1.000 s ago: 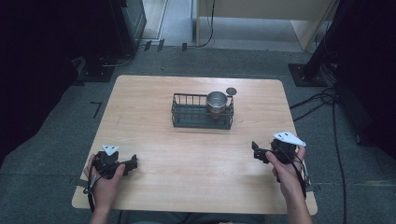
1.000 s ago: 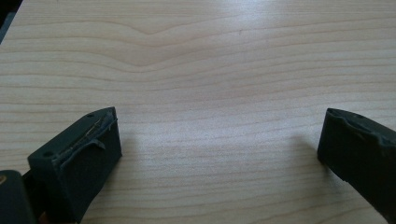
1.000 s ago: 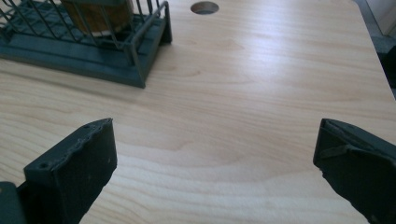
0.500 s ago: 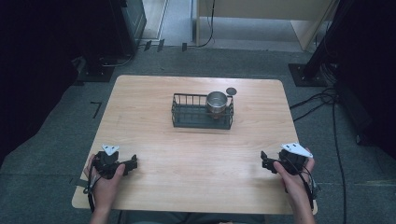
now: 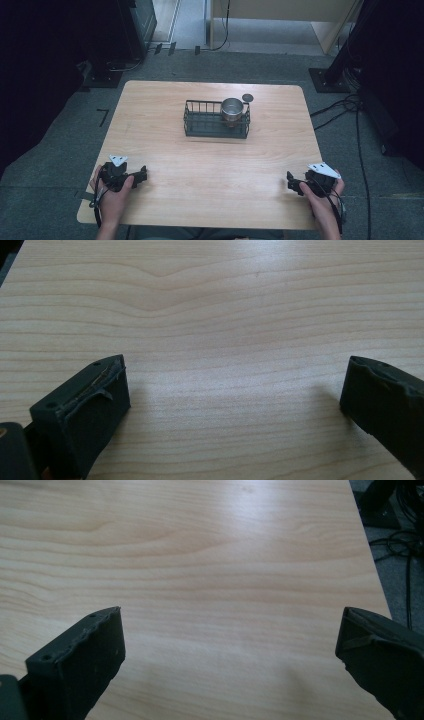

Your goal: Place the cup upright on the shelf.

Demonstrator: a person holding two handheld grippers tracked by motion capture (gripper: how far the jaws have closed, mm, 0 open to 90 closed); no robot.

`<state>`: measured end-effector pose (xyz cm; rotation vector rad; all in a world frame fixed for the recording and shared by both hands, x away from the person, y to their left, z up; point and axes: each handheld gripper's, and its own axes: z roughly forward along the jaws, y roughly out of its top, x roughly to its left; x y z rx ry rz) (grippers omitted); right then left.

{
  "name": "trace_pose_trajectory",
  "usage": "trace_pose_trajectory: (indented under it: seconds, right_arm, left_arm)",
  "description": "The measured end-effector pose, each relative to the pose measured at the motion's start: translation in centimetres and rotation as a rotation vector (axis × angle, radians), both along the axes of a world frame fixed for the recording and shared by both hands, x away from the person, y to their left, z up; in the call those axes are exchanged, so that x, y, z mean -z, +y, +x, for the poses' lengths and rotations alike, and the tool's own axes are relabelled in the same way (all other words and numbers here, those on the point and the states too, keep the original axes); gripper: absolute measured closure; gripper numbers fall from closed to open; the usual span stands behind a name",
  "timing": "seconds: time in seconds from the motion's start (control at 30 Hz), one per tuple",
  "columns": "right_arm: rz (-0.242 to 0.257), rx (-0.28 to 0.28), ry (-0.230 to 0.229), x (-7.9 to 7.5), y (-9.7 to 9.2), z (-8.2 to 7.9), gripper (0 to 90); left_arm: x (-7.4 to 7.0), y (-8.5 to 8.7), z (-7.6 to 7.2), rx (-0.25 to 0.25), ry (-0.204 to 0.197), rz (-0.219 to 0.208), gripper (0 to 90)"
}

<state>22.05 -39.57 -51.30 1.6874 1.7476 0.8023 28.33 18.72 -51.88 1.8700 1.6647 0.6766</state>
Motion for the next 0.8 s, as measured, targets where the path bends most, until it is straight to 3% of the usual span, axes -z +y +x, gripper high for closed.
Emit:
trace_pose_trajectory:
  seconds: [0.37, 0.8]
  right_arm:
    - [0.012, 0.038, 0.043, 1.3, -1.6, -1.6, 0.0]
    - [0.024, -0.001, 0.068, 1.5, -1.6, -1.8, 0.0]
  left_arm:
    - [0.0, -0.1, 0.0, -0.004, 0.0, 0.0, 0.0]
    - [0.0, -0.1, 0.0, -0.004, 0.001, 0.0, 0.0]
